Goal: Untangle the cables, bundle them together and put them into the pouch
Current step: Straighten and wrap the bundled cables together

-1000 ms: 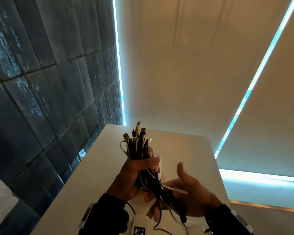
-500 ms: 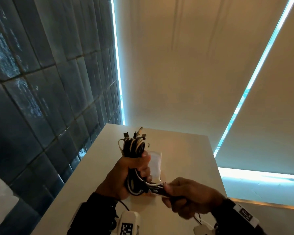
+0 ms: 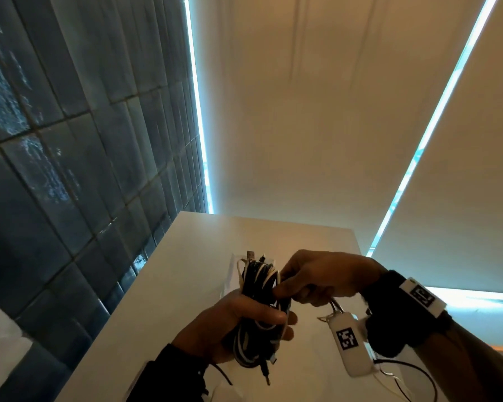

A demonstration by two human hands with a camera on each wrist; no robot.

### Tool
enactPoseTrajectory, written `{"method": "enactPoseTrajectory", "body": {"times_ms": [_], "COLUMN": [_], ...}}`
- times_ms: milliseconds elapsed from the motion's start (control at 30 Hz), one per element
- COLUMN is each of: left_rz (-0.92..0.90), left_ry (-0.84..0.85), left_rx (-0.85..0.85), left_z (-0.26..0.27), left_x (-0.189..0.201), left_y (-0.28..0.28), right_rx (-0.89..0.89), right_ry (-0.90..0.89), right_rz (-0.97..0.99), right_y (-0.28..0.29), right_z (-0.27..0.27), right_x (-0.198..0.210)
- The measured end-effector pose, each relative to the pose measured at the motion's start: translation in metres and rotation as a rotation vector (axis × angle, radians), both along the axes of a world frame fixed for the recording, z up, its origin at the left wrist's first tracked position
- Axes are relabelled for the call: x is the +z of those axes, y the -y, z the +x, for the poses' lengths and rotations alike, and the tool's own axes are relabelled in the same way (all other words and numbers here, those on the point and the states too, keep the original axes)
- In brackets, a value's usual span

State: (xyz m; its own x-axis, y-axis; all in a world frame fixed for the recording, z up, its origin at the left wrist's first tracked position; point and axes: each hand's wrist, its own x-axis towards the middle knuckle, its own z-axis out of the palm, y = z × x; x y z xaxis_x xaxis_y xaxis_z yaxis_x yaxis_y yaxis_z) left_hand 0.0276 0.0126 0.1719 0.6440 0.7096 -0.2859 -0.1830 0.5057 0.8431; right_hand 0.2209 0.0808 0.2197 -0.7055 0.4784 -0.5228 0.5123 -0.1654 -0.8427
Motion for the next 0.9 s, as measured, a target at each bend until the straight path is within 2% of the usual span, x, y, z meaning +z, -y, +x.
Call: {"method": "enactPoseTrajectory", "body": {"times_ms": [167, 300, 500, 600, 733, 800, 900], "left_rz": [-0.045, -0.057, -0.066, -0.066, 0.019, 0.038, 0.026], "left_ry": [0.051, 0.063, 0.118, 0.163, 0.074, 0.098, 0.215], "left_rx": [-0.042, -0.021, 0.076, 0.099, 0.106, 0.116, 0.218], "left_z": [0.001, 0.003, 0.013, 0.012, 0.002, -0.004, -0.012], "left_x": [-0.006, -0.008, -0.01, -0.012, -0.011, -0.009, -0.005], "left_y": [0.003, 0.005, 0.005, 0.004, 0.002, 0.002, 0.002], "right_rx": [0.048, 0.024, -0.09, -0.092, 0.034, 0.002, -0.131], "right_ry": [-0.067, -0.205, -0.289, -0.278, -0.132, -0.162, -0.275], "right_rz": [-0.019, -0.037, 0.117, 0.168, 0.282, 0.256, 0.142], "right_y": [-0.004, -0.006, -0.008, -0.006, -0.007, -0.006, -0.004], "right_z": [0.006, 0.011, 0.012, 0.012, 0.022, 0.036, 0.057], "right_x": [-0.001, 0.001, -0.008, -0.012, -0.009, -0.013, -0.027]}}
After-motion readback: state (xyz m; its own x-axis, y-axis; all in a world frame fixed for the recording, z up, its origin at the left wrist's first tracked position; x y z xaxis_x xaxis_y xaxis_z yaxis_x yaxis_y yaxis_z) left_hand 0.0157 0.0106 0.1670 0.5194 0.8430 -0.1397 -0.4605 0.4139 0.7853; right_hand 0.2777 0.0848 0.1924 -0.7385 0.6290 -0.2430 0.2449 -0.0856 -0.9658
